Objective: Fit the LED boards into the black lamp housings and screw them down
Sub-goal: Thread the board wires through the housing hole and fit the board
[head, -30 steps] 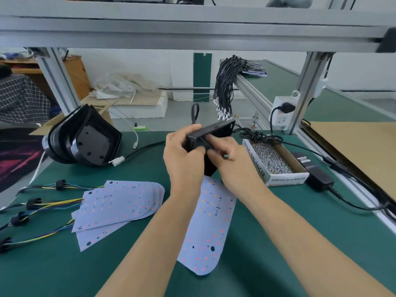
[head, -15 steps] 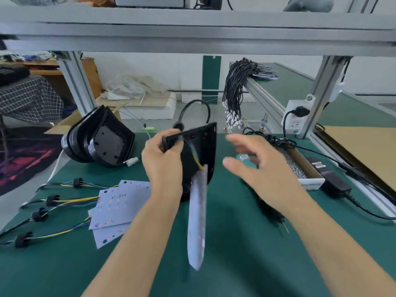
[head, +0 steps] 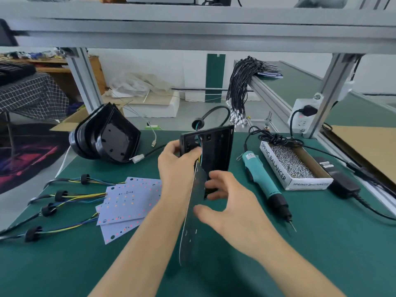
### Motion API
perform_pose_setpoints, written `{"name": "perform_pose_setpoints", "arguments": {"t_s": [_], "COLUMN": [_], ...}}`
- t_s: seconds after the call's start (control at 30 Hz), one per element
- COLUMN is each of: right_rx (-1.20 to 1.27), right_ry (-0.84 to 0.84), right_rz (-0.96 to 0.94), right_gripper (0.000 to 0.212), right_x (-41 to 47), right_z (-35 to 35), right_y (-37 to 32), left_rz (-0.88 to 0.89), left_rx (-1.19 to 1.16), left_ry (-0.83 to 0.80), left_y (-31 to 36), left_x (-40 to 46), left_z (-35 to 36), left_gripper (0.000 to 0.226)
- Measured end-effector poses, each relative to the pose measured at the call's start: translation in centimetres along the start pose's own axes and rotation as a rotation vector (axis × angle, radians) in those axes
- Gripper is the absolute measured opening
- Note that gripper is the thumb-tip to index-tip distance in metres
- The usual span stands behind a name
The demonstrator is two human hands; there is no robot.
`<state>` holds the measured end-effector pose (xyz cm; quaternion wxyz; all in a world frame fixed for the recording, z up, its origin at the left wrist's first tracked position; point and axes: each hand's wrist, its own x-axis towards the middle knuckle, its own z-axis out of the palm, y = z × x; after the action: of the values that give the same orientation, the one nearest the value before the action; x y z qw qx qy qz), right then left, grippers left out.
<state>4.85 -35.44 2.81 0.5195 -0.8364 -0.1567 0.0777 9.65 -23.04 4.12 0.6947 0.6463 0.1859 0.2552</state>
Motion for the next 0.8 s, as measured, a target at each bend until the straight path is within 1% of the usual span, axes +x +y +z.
{"name": "perform_pose_setpoints", "arguments": {"t_s": [0.03,0.13,0.2,0.27,0.33,0.4,0.47,0.53,0.6,0.67,0.73,0.8], "right_rx": [0.004,0.018,0.012,-0.019,-0.053,-0.095,-0.163,-0.176,-0.003,0.270,0.454,0.543], "right_ry": [-0.007,-0.072,-0.128,-0.187,-0.185,-0.101,-0.006,0.019,-0.004,0.001,0.077,0.170], "right_rz": [0.014,0.071,0.072,0.063,0.062,0.033,0.004,0.014,0.041,0.052,0.012,-0.025], "right_gripper": [0.075,0.101,0.105,0.092,0.071,0.039,0.010,0.012,0.007,0.018,0.023,0.026], "right_x": [0.2,0.9,1.2,1.1,0.9,1.0,1.5,2.0,2.0,2.3,3.1,3.9], "right_z": [-0.2,-0.7,-1.0,-1.4,-2.1,-3.1,-4.7,-6.3,-7.5,-8.0,-7.7,-6.6], "right_y": [0.0,-0.2,-0.5,-0.8,-0.8,-0.6,0.2,1.0,1.6,1.9,2.2,2.2], "left_rz": [-0.027,-0.120,-0.135,-0.152,-0.169,-0.140,-0.080,-0.077,-0.189,-0.328,-0.421,-0.454], "left_rx": [-0.011,-0.038,-0.020,-0.040,-0.098,-0.134,-0.105,-0.045,-0.038,-0.051,-0.065,-0.118], "left_ry": [-0.017,-0.082,-0.109,-0.129,-0.145,-0.144,-0.179,-0.254,-0.311,-0.337,-0.402,-0.501], "left_y": [-0.1,0.0,0.0,0.0,0.2,0.3,0.4,0.3,0.2,-0.1,-0.5,-0.9], "left_x": [0.0,-0.2,-0.3,-0.6,-0.7,-0.4,0.3,1.0,1.6,1.9,1.6,0.8], "left_z": [0.0,0.2,0.5,0.8,1.2,1.3,1.0,0.2,-0.6,-1.0,-1.0,-0.7], "left_gripper": [0.013,0.016,0.021,0.023,0.023,0.021,0.017,0.010,0.004,0.006,0.017,0.034]}}
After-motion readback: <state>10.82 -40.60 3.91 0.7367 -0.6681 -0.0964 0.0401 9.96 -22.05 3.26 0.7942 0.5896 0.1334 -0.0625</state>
